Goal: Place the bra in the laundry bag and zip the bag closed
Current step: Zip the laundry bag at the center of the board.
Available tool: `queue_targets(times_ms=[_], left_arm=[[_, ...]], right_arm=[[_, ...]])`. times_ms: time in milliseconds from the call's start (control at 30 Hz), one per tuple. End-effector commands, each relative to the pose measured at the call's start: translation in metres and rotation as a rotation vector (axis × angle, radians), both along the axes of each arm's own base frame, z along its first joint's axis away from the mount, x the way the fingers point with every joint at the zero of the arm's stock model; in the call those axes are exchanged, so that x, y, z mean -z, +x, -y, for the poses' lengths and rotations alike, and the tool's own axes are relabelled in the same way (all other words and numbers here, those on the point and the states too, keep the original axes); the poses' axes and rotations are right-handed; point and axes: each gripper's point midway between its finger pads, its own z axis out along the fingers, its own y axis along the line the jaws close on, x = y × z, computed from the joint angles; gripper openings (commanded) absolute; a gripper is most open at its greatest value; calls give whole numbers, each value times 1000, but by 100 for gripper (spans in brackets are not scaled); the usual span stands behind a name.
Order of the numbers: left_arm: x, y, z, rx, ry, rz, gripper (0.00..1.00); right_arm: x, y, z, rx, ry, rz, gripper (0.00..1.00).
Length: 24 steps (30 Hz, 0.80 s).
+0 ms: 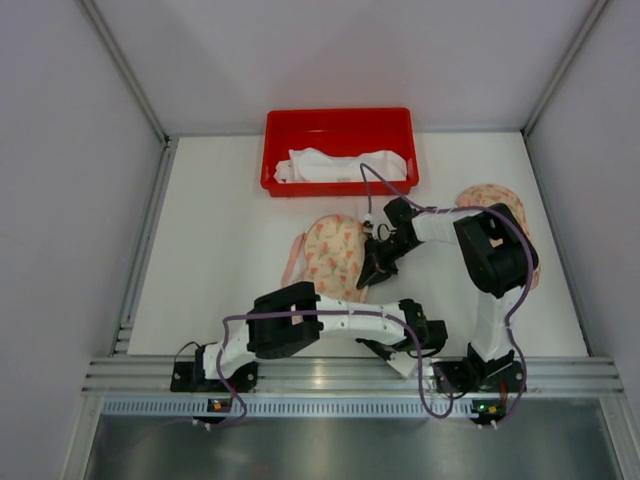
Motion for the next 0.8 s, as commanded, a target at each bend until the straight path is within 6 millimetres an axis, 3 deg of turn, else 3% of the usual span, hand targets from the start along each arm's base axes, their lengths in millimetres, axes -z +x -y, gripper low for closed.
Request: queue_targets(times_ms=[0, 33, 67, 133, 167, 233, 433, 667, 733, 767], left_arm=[[-16, -37, -3, -54, -31, -117, 0], [-18, -32, 3, -47, -47, -96, 0], [-16, -30, 6, -47, -48, -92, 0], [-17, -22, 14, -65, -72, -77, 0], [-15, -19, 16, -68, -78, -72, 0], [-13, -11, 19, -83, -98, -54, 0], [-15, 17, 34, -139, -175, 35, 0], [-19, 38, 49, -159, -242, 101, 0], [-21, 40, 50, -159, -250, 109, 0], [-21, 40, 51, -158, -252, 108, 0]], right_arm=[[-15, 57, -6, 31, 41, 219, 0], [-17, 56, -7, 27, 57, 214, 0], [-23, 51, -9, 10, 83, 192, 17], [-31, 45, -9, -10, 108, 175, 34], [-35, 41, -8, -27, 122, 179, 49], [-38, 30, -1, -36, 116, 153, 55], [-28, -8, 21, -60, 93, 58, 53], [-28, -25, 14, -72, 168, -50, 52], [-26, -28, 11, -79, 179, -70, 44], [-27, -28, 10, -78, 189, -78, 25]])
